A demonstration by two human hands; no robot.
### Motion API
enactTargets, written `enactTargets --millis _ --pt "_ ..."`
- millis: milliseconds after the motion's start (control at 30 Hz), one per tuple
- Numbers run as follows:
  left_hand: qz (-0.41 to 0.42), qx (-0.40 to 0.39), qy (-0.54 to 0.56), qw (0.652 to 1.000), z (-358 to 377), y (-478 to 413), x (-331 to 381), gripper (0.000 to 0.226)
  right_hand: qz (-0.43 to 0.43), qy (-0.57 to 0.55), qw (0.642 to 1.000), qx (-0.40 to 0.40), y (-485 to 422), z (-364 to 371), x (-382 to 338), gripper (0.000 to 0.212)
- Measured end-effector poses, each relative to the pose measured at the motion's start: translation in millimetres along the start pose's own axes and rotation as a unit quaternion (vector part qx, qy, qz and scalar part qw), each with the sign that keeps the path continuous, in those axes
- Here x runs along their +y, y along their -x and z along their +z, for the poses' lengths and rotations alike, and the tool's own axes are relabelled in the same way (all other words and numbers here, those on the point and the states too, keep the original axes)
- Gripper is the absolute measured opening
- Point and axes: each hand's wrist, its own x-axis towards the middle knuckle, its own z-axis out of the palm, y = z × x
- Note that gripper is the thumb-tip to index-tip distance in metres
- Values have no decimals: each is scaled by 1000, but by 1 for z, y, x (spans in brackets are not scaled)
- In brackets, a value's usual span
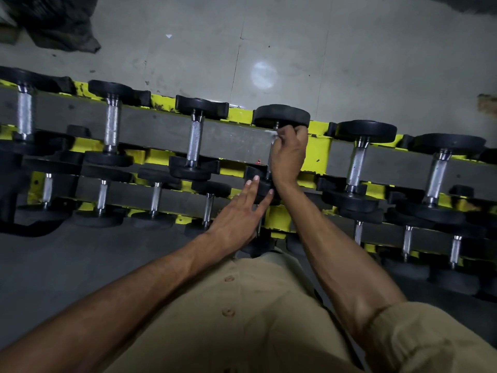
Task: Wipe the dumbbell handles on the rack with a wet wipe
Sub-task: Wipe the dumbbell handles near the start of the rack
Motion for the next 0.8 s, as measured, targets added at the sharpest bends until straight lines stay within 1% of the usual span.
enactTargets --millis 33,67,100,167,200,267,300,333,400,433,467,500,567,600,633,667,700,800 --pt "2 0 -1 1000 0 0 -1 98 -58 54 996 -32 1 -4 5 18" --pt "4 -4 -1 1000 1 0 -2 99 -111 108 985 -69 1 -10 11 25" --pt "6 -7 -1 1000 1 0 -3 100 -156 157 969 -106 1 -17 19 36" --pt "9 -6 2 1000 0 0 -4 101 -236 230 932 -151 -2 -29 31 52" --pt "10 -5 4 1000 -1 0 -4 101 -286 253 908 -174 -5 -33 37 55" --pt "10 -8 7 1000 -2 1 -4 101 -383 290 844 -239 -13 -39 44 54" --pt "9 -8 7 1000 -2 0 -4 102 -406 304 819 -267 -19 -42 44 55" --pt "8 -8 7 1000 -2 0 -3 103 -408 314 809 -284 -27 -45 41 56" --pt "4 -9 8 1000 -1 0 -3 107 -378 332 814 -289 -41 -47 29 58" --pt "2 -10 8 1000 0 0 -2 109 -364 343 817 -287 -44 -46 22 55" --pt "0 -11 9 1000 0 0 -1 110 -355 358 811 -299 -45 -44 13 49" --pt "-2 -13 11 1000 0 0 0 109 -355 373 790 -332 -44 -40 6 42" --pt "-12 -17 20 1000 -1 1 4 107 -362 393 718 -447 -30 -31 -6 30" --pt "-18 -19 24 999 -2 1 6 106 -354 401 683 -497 -24 -27 -10 27" --pt "-23 -21 28 999 -3 1 8 105 -348 409 660 -525 -22 -25 -14 27" --pt "-28 -22 32 999 -2 0 10 104 -349 417 648 -534 -26 -24 -18 27" --pt "-33 -20 36 999 -1 0 12 105 -354 430 646 -522 -32 -24 -22 26" --pt "-48 -11 46 998 5 -1 16 109 -364 477 664 -446 -43 -21 -25 23"
